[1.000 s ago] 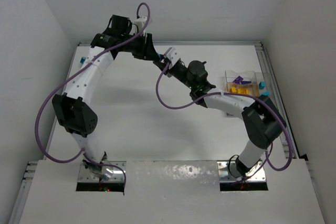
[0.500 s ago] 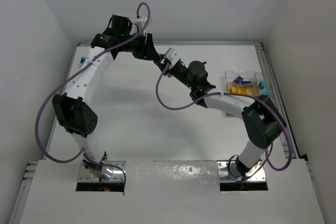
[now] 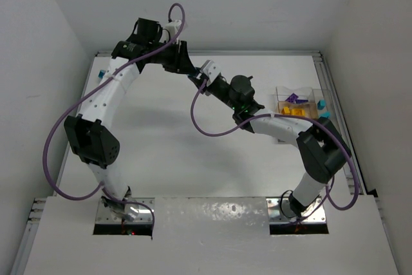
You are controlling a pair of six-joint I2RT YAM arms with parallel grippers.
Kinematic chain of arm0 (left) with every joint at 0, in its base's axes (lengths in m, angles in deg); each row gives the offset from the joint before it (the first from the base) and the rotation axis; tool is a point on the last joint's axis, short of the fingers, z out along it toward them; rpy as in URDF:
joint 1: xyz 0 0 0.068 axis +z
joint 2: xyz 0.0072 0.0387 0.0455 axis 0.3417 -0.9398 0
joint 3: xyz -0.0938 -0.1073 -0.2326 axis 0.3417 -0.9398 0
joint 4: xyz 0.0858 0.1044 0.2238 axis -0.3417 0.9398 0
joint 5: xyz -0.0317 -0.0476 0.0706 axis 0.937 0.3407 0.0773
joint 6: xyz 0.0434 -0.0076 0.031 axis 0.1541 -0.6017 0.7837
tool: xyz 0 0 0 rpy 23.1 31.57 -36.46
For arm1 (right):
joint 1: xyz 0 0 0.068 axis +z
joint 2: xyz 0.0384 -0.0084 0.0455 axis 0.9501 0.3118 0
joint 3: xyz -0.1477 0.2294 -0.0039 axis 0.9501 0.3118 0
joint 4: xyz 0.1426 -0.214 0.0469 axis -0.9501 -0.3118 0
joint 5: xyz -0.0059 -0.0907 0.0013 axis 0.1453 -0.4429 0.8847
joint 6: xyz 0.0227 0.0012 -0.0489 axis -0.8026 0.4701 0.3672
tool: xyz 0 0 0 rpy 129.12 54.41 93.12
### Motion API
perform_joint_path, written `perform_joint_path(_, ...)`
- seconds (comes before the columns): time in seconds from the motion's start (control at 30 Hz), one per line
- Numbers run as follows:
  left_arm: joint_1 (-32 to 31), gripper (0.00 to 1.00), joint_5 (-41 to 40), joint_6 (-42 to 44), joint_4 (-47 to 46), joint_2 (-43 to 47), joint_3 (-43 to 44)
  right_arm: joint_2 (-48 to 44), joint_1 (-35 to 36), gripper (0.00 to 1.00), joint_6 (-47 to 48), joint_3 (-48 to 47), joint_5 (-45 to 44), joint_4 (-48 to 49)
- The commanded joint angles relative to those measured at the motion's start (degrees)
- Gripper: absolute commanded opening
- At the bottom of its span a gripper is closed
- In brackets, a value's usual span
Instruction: Sort the legos into containers by color
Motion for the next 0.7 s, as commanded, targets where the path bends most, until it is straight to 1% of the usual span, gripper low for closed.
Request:
perform_joint_path(0.0,-0.8,0.3,-0.7,1.0,-0.3,2.0,3.5,-1.8,0.5,0.0,0.8,0.0,0.1,1.5)
perform_joint_path(0.03,-0.8,0.28,-1.2,1.1,-0.1,2.0,3.7,-1.8,0.4,0.0,0.8,0.0,0.1,1.5)
perform_joint_path(0.13,-0.8,0.28,-1.7,1.5,0.2,2.1,4.3,-1.8,0.4,0.0,0.8,0.0,-0.1,1.4)
perform_joint_path(0.2,-0.8,0.3,-1.4,1.5,0.2,2.2,4.3,-1.7,0.4,0.0,0.8,0.0,-0.1,1.3)
perform_joint_path(0.23,-0.8,0.37,-1.4,1.5,0.1,2.2,4.3,-1.7,0.4,0.0,0.9,-0.1,-0.1,1.0)
perform_joint_path(0.27,-0.8,0.42,-1.2,1.5,0.1,2.2,4.3,-1.7,0.5,0.0,0.9,-0.1,-0.1,0.8)
perform_joint_path(0.37,-0.8,0.5,-1.2,1.5,0.2,2.2,4.8,-1.8,0.4,0.0,1.1,0.2,-0.5,0.7)
perform_joint_path(0.43,-0.8,0.52,-1.4,1.5,0.4,2.2,5.1,-1.9,0.4,0.0,1.2,0.3,-0.8,0.6)
perform_joint_path(0.5,-0.8,0.5,-1.7,1.5,0.5,2.2,5.3,-1.9,0.4,0.0,1.3,0.3,-0.9,0.5)
perform_joint_path(0.53,-0.8,0.47,-1.7,1.5,0.6,2.2,5.4,-1.8,0.4,0.0,1.3,0.3,-0.9,0.5)
perform_joint_path(0.6,-0.8,0.42,-1.7,1.5,0.7,2.1,5.4,-1.9,0.4,0.0,1.3,0.3,-1.0,0.5)
perform_joint_path(0.63,-0.8,0.38,-1.9,1.5,0.9,2.1,5.3,-1.8,0.4,0.0,1.3,0.3,-1.1,0.5)
perform_joint_path(0.67,-0.8,0.37,-1.9,1.6,1.3,2.2,5.0,-1.9,0.4,0.0,1.3,0.3,-1.3,0.6)
